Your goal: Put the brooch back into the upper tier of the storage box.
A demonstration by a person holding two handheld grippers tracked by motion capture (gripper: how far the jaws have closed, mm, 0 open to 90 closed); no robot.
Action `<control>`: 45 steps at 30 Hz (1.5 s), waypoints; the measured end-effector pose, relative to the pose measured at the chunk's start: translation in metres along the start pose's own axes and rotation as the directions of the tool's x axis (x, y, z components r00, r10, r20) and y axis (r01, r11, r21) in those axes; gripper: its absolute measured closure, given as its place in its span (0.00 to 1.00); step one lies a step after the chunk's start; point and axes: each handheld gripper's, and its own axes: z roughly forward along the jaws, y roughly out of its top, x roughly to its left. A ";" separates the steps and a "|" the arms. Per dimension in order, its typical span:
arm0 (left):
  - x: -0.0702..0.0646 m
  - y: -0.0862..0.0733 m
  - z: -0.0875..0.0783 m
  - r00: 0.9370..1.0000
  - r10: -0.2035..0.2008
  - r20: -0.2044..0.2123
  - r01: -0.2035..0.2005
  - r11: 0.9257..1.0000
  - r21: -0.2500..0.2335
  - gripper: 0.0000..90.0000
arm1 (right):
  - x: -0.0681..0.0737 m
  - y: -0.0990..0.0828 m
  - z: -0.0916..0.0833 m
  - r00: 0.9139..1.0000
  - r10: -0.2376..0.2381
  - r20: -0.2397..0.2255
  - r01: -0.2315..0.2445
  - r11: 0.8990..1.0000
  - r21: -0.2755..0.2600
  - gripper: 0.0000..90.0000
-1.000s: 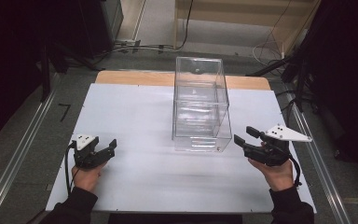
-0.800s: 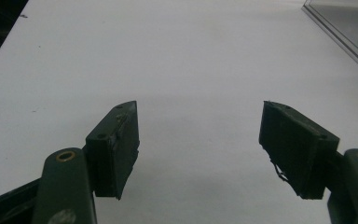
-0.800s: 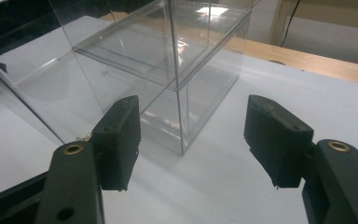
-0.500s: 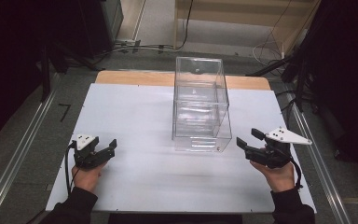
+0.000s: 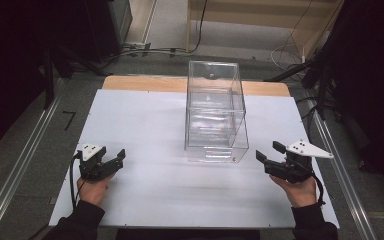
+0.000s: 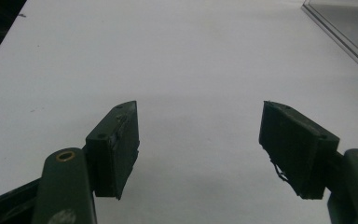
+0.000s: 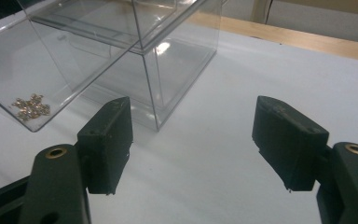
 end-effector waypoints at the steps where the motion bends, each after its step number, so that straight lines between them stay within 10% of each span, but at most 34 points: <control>1: 0.000 0.000 0.000 1.000 0.000 0.000 0.000 1.000 0.000 0.33 | -0.001 -0.001 0.000 1.000 0.003 0.006 -0.003 1.000 0.004 0.30; 45: 0.000 0.000 -0.001 1.000 0.002 -0.001 -0.002 1.000 -0.001 0.33 | -0.038 -0.042 -0.004 0.991 0.060 0.123 -0.070 0.995 0.074 0.30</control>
